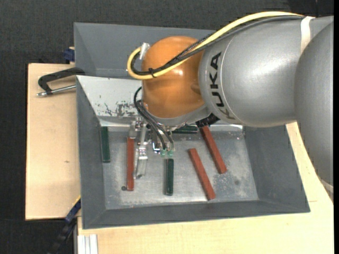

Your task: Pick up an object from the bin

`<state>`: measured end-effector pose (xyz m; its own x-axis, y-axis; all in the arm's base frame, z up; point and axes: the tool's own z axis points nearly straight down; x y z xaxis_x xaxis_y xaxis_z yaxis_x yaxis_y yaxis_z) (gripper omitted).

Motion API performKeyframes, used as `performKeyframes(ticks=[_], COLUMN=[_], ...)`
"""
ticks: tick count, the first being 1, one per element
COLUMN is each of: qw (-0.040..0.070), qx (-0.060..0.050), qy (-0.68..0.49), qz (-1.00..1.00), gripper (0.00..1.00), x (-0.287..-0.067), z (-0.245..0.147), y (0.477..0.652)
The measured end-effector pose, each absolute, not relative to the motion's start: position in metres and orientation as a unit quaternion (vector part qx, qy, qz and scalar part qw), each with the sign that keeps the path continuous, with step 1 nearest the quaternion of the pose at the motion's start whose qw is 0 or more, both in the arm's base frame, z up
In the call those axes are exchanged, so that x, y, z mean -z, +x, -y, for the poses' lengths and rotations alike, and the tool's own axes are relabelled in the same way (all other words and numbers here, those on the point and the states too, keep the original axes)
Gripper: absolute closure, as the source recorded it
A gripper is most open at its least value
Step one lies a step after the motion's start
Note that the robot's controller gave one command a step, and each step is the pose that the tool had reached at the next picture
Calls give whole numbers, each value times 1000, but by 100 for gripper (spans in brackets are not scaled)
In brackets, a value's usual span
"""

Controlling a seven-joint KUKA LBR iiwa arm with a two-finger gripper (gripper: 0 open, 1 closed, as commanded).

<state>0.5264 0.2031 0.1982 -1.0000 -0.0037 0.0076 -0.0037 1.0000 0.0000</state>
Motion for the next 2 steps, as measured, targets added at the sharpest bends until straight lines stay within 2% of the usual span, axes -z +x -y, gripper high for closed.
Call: performKeyframes(ticks=[1,2], qw=[0,-3], qx=[1,1], qy=[0,143], qz=[1000,990], gripper=[0,0], x=[-203,-162], z=[-202,-200], y=[528,546])
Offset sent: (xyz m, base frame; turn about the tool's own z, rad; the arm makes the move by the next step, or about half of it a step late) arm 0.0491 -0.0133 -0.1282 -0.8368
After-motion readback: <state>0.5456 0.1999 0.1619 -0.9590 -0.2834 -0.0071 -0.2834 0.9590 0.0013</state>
